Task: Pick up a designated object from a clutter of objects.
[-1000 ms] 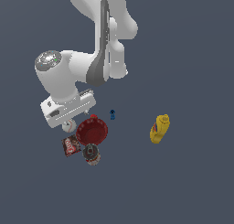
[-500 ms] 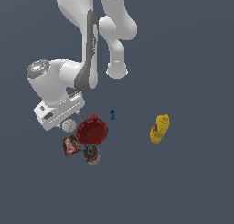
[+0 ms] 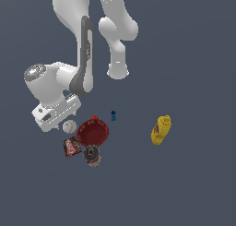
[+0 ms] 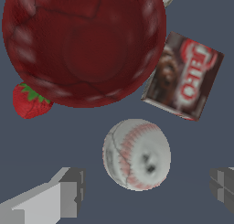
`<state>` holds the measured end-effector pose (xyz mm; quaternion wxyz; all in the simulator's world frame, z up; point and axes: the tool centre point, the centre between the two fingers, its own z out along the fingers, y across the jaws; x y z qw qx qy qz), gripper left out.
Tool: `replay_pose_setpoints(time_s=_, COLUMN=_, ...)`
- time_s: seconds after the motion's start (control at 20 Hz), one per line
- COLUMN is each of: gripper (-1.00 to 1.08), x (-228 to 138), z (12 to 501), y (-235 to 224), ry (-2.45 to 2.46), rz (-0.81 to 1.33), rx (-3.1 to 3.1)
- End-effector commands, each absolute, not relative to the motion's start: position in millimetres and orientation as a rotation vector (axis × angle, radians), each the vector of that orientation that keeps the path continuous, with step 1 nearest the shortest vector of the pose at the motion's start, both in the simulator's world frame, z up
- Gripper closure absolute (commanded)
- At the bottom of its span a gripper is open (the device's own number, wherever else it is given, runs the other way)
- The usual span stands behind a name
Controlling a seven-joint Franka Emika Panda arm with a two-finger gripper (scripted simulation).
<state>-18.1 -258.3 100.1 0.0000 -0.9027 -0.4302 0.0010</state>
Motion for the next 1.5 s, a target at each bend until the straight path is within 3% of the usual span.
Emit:
replay_pose_setpoints(time_s=0.0, gripper=-0.92, x=-19.1, z=98.2, y=-260.6, ry=-1.365, rz=0.000, rx=-2.830)
replay_pose_setpoints(time_s=1.05, gripper=-0.92, x=-19.7, z=47.6, y=-261.1, ry=-1.367, rz=0.000, rx=-2.828)
replay_pose_setpoints(time_s=1.1, gripper=1.08, x=-19.7, z=47.6, y=-261.1, ry=-1.367, rz=0.000, rx=-2.828)
replay_pose_setpoints(time_s=1.45, gripper=1.08, x=-19.7, z=47.6, y=-261.1, ry=-1.367, rz=0.000, rx=-2.828)
